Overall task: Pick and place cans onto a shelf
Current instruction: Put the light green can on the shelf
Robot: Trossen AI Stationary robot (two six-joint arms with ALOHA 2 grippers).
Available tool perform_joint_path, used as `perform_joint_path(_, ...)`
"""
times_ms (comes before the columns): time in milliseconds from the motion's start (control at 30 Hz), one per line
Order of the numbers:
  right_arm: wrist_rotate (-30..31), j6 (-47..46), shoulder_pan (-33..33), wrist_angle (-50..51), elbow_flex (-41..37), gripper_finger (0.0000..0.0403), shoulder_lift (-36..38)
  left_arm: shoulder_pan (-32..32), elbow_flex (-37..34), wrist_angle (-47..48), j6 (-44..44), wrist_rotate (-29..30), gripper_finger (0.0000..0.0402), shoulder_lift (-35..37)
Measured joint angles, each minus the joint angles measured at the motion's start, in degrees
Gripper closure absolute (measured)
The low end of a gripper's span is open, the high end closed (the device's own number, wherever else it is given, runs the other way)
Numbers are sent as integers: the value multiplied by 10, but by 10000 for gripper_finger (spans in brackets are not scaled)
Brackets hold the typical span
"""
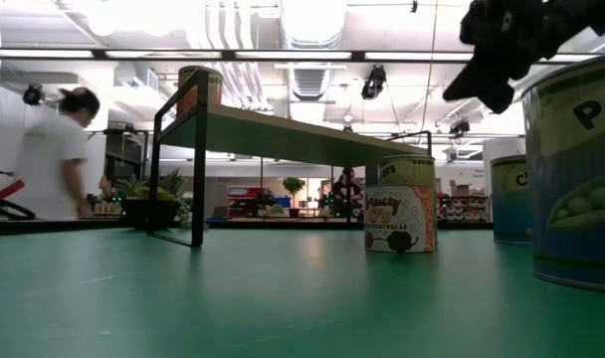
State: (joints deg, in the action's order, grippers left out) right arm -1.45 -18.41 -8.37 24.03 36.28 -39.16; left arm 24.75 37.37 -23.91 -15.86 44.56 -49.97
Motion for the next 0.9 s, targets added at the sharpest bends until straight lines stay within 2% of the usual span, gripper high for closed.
perform_joint_path(200,5,1,38,19,37,390,-58,0,1,5,-2,0,402,0)
perform_joint_path(367,65,0,80,14,48,390,-110,0,12,8,-31,-1,402,-3)
perform_joint_path(533,92,-1,107,8,58,390,-165,0,22,17,-46,-1,402,-2)
perform_joint_path(700,118,4,122,5,85,390,-219,0,25,25,-61,0,402,-2)
perform_joint_path(900,122,11,121,6,117,390,-274,0,24,35,-77,0,402,-3)
